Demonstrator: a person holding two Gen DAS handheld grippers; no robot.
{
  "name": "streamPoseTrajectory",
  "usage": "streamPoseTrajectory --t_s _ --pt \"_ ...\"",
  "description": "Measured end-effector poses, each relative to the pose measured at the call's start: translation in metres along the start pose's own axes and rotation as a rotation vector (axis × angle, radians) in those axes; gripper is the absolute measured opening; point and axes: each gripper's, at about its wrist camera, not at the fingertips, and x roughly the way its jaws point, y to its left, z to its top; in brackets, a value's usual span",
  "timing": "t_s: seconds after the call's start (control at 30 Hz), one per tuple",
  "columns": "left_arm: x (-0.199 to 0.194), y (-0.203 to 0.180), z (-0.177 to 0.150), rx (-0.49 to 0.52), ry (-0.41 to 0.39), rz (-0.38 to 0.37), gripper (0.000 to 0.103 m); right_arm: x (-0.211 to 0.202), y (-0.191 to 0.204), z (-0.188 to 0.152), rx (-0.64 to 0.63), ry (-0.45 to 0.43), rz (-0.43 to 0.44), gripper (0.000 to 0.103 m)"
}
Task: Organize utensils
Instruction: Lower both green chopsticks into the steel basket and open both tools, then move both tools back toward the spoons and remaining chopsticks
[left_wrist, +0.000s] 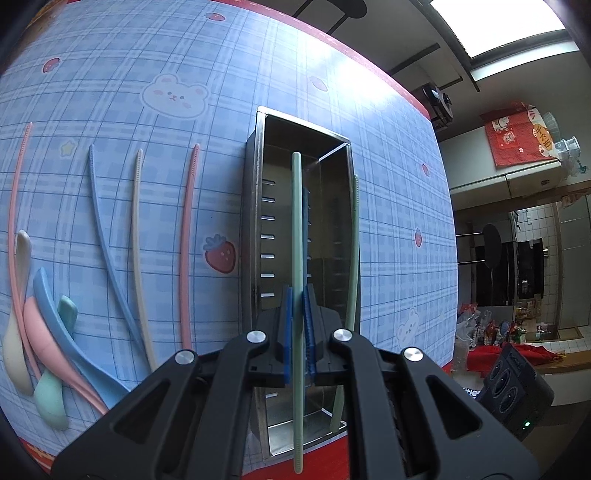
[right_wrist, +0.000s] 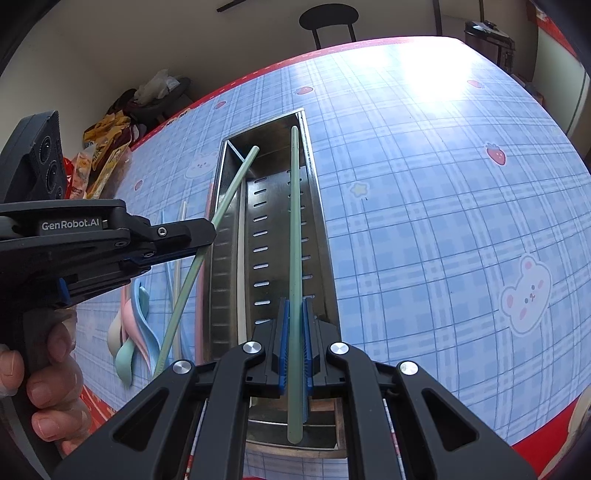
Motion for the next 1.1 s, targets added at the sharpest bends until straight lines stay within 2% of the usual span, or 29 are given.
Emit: streamPoseTrajectory --t_s 0.13,0.2,0.23,0.3,0.33,0.4,0.43,0.47,0.5,0.57,0.6,0.67,0.9,1.0,1.1 --pt "0.007 -0.005 0.003 0.01 0.009 -0.01 0.011 0.0 -0.001 0.004 -0.002 -0.001 -0.001 0.008" --pt "0.005 -0.009 0.007 0.024 -0.004 -0.016 0.024 -0.002 -0.001 0.006 0.002 -0.004 0.001 0.011" --pt "0.001 -0.01 0.008 0.032 -0.018 -0.023 0.026 -0.005 0.0 0.006 0.004 -0.01 0.004 0.015" --pt "-0.011 -0.01 0.011 0.045 -0.043 -0.034 0.034 -0.012 0.003 0.008 -0.005 -0.032 0.007 0.044" --pt "-0.018 -0.01 0.014 0.058 -0.059 -0.04 0.039 -0.017 0.005 0.008 -0.011 -0.047 0.003 0.049" --pt "-0.036 -0.01 0.016 0.089 -0.1 -0.038 0.061 -0.027 0.009 0.008 -0.029 -0.07 -0.005 0.064" --pt "-0.045 -0.01 0.017 0.108 -0.124 -0.034 0.065 -0.031 0.012 0.007 -0.038 -0.079 -0.015 0.068" --pt "-0.054 -0.009 0.017 0.124 -0.145 -0.019 0.078 -0.035 0.014 0.007 -0.047 -0.09 -0.019 0.075" --pt "-0.064 -0.006 0.016 0.137 -0.168 -0.003 0.086 -0.039 0.017 0.006 -0.055 -0.101 -0.023 0.082" --pt "-0.083 0.002 0.015 0.163 -0.207 0.019 0.089 -0.046 0.023 0.005 -0.071 -0.117 -0.028 0.089" --pt "-0.091 0.008 0.014 0.173 -0.215 0.035 0.096 -0.049 0.026 0.005 -0.079 -0.121 -0.027 0.093" --pt "-0.108 0.019 0.01 0.19 -0.24 0.077 0.096 -0.054 0.032 0.004 -0.094 -0.13 -0.028 0.097" --pt "-0.154 0.08 -0.02 0.195 -0.321 0.215 0.097 -0.06 0.057 -0.002 -0.159 -0.142 -0.04 0.097" --pt "-0.164 0.109 -0.035 0.188 -0.359 0.26 0.097 -0.056 0.067 -0.007 -0.197 -0.137 -0.052 0.097" --pt "-0.168 0.135 -0.053 0.186 -0.364 0.314 0.097 -0.051 0.076 -0.013 -0.236 -0.135 -0.076 0.097"
